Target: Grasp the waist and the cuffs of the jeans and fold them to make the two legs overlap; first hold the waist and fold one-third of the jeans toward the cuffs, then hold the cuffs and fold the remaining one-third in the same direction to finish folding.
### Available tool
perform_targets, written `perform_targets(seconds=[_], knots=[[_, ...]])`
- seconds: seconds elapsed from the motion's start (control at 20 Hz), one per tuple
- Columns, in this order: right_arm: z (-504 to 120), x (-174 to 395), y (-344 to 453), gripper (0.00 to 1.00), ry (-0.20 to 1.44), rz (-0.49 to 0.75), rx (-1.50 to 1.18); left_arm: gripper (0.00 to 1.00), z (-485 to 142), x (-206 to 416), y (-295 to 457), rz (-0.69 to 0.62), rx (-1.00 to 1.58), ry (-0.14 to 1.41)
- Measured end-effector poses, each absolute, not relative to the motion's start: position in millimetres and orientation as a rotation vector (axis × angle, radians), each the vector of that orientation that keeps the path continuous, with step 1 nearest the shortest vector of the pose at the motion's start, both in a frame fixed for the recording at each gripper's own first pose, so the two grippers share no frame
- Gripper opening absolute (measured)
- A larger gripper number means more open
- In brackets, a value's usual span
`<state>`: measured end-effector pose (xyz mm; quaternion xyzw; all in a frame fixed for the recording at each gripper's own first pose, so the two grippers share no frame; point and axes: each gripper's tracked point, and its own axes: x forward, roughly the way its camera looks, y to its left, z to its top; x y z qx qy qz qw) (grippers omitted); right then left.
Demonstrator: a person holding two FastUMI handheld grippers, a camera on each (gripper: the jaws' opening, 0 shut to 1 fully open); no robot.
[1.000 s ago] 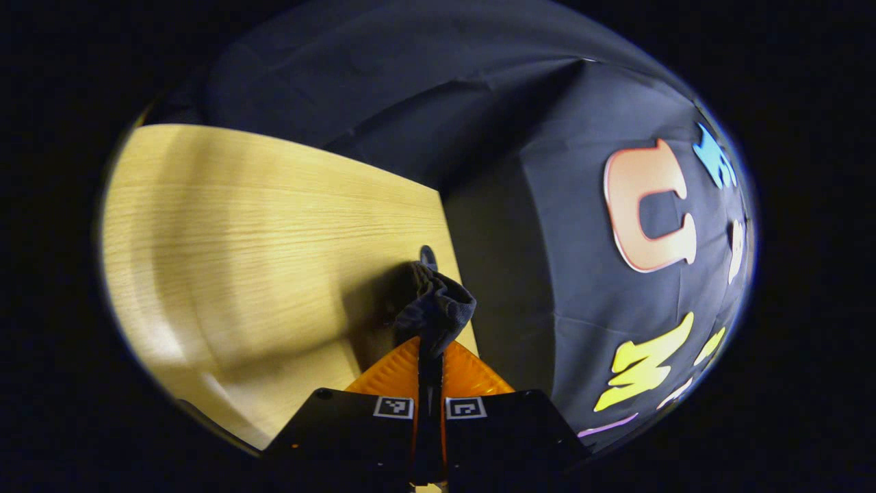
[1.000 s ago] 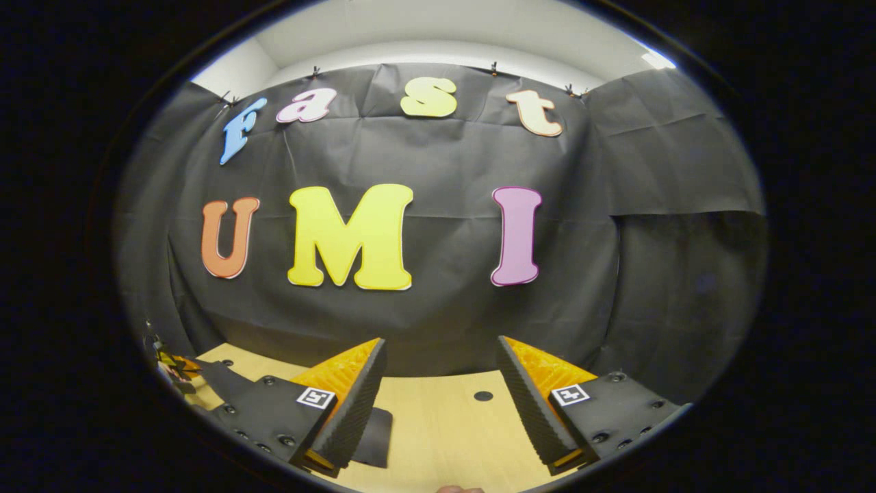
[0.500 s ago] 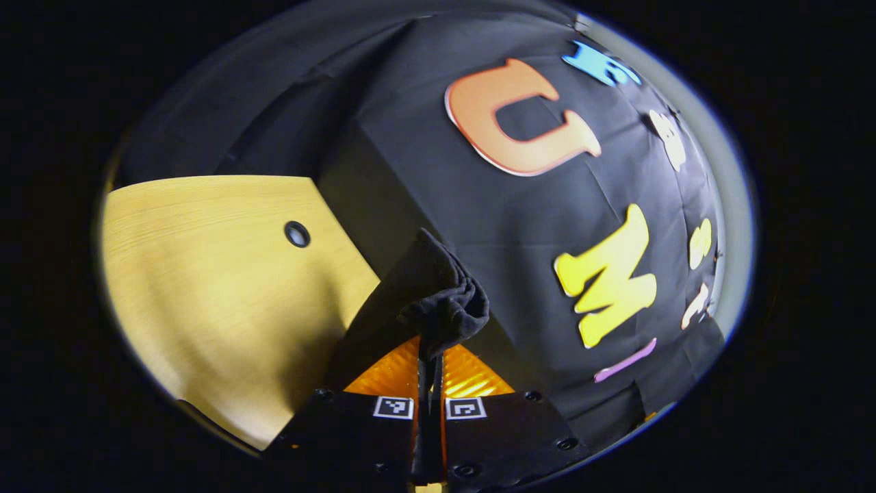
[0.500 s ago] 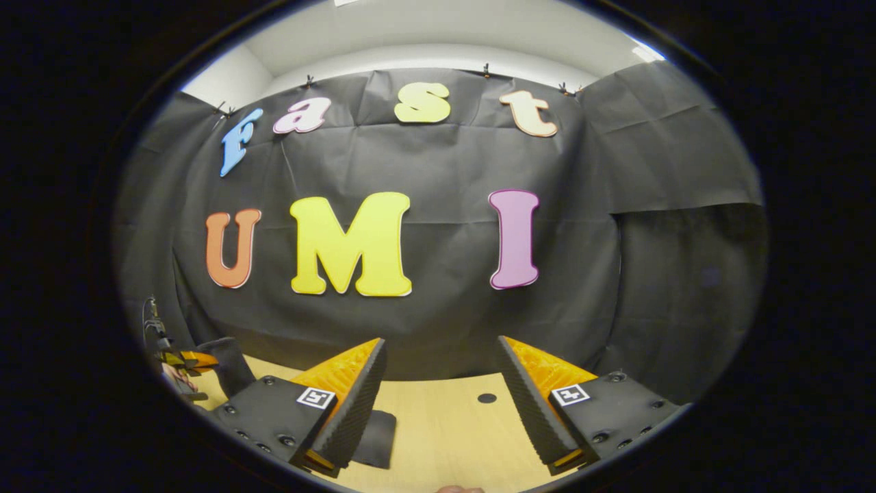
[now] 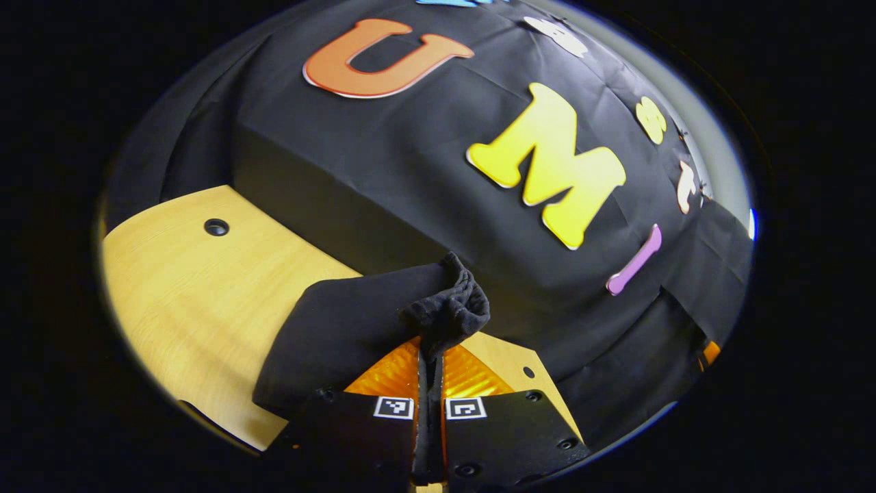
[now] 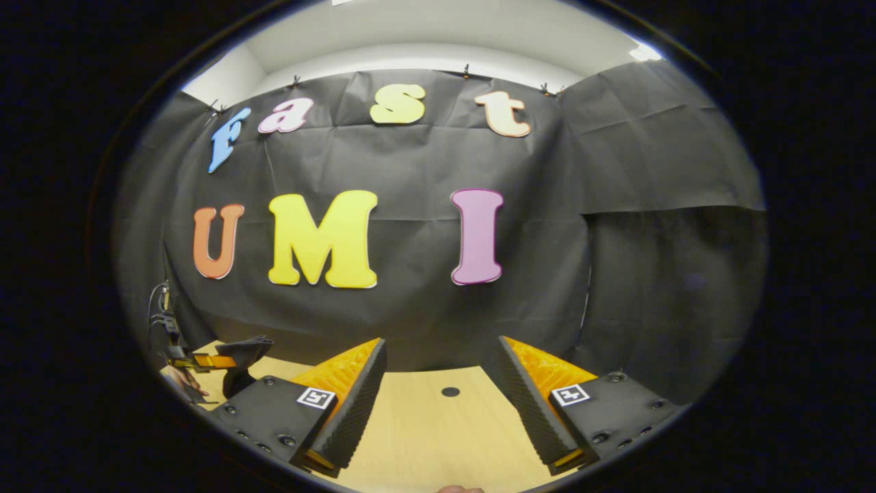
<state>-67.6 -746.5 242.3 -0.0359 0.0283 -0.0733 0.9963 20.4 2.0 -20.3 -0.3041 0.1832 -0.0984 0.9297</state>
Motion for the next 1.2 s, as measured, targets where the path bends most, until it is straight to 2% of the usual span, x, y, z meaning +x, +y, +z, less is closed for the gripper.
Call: perform_targets(seconds=[0.15,0.2,0.3,0.35,0.4,0.45,0.55,0.6,0.65,0.8,0.85,0.95,1.0,1.1,1.15,1.2], knots=[[243,-78,-770,0.98,0.065,-0.166,-0.063,0.03,-22,9,-51,-0.264,-0.587,0.402],[244,-81,-777,0.93,0.066,-0.174,-0.067,0.03,-24,6,-67,-0.276,-0.592,0.416],[248,-87,-790,0.93,0.065,-0.188,-0.075,0.04,-42,0,-90,-0.281,-0.568,0.455],[250,-89,-796,0.98,0.063,-0.193,-0.074,0.03,-52,-2,-99,-0.277,-0.539,0.476],[253,-92,-800,0.98,0.06,-0.199,-0.073,0.03,-62,-3,-105,-0.271,-0.507,0.495],[254,-94,-804,0.93,0.061,-0.205,-0.074,0.03,-75,-5,-111,-0.268,-0.478,0.518],[253,-96,-809,0.93,0.064,-0.213,-0.078,0.03,-102,-10,-119,-0.256,-0.438,0.569],[253,-96,-811,0.98,0.067,-0.215,-0.08,0.03,-115,-14,-123,-0.251,-0.425,0.594],[252,-98,-811,0.93,0.071,-0.215,-0.085,0.05,-128,-18,-125,-0.247,-0.416,0.611],[247,-95,-805,0.93,0.087,-0.205,-0.096,0.11,-141,-18,-130,-0.246,-0.437,0.626],[245,-94,-802,0.93,0.091,-0.2,-0.095,0.21,-139,-20,-140,-0.271,-0.454,0.629],[244,-92,-794,0.94,0.091,-0.187,-0.097,0.61,-136,-21,-144,-0.267,-0.43,0.617],[241,-90,-791,0.97,0.09,-0.183,-0.098,0.77,-133,-23,-145,-0.267,-0.415,0.614],[236,-89,-786,1.0,0.095,-0.175,-0.095,0.83,-128,-26,-146,-0.264,-0.366,0.609],[234,-88,-783,0.94,0.099,-0.172,-0.089,0.9,-122,-27,-145,-0.265,-0.342,0.597],[231,-87,-781,0.94,0.1,-0.169,-0.083,0.93,-111,-30,-146,-0.276,-0.326,0.575]])
